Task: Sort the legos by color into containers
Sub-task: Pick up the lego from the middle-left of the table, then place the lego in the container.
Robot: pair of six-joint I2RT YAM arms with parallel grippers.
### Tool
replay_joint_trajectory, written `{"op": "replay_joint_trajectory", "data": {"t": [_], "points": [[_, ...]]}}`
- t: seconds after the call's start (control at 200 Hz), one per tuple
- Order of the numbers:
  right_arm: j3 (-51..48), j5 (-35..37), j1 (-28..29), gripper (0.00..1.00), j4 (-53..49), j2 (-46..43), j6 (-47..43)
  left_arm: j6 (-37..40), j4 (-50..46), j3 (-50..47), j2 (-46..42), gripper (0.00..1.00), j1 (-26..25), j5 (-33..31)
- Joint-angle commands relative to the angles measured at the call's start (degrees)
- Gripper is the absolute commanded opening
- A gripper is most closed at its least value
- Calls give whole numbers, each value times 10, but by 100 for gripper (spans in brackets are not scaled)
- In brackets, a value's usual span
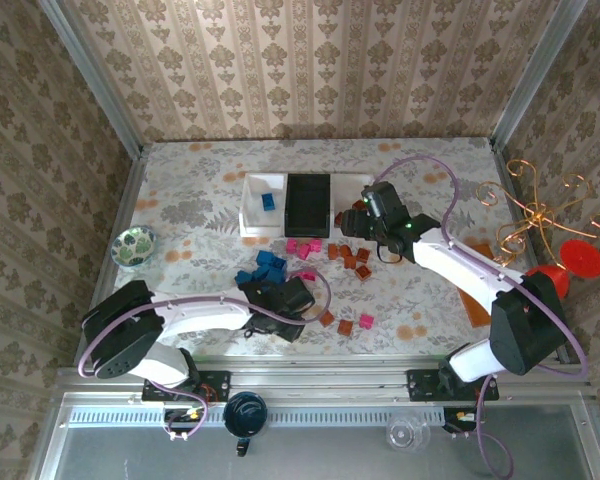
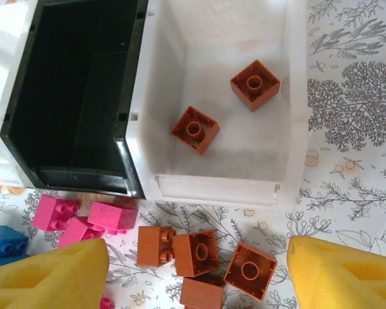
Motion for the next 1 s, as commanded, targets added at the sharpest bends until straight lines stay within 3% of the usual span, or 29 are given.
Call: {"op": "replay_joint_trajectory", "data": {"t": [0.0, 0.185, 0.38, 0.66, 0.91, 0.995], "points": [[-15, 2, 0, 75, 13, -21, 16, 0, -11, 10, -44, 27, 9, -9], [-38, 0, 4, 75, 21, -35, 27, 57, 23, 77, -102, 25, 132, -9], [-53, 8, 19, 75, 11, -36, 34, 111, 90, 244, 27, 26, 236, 19], [-107, 19, 34, 75, -2, -90, 51, 142, 66, 460, 270, 23, 286, 5], [-141, 6, 47, 75, -14, -111, 61, 128, 25, 575, 388, 23, 305, -10], [-148, -8, 52, 75, -22, -106, 62, 125, 24, 583, 393, 32, 308, -2]]}}
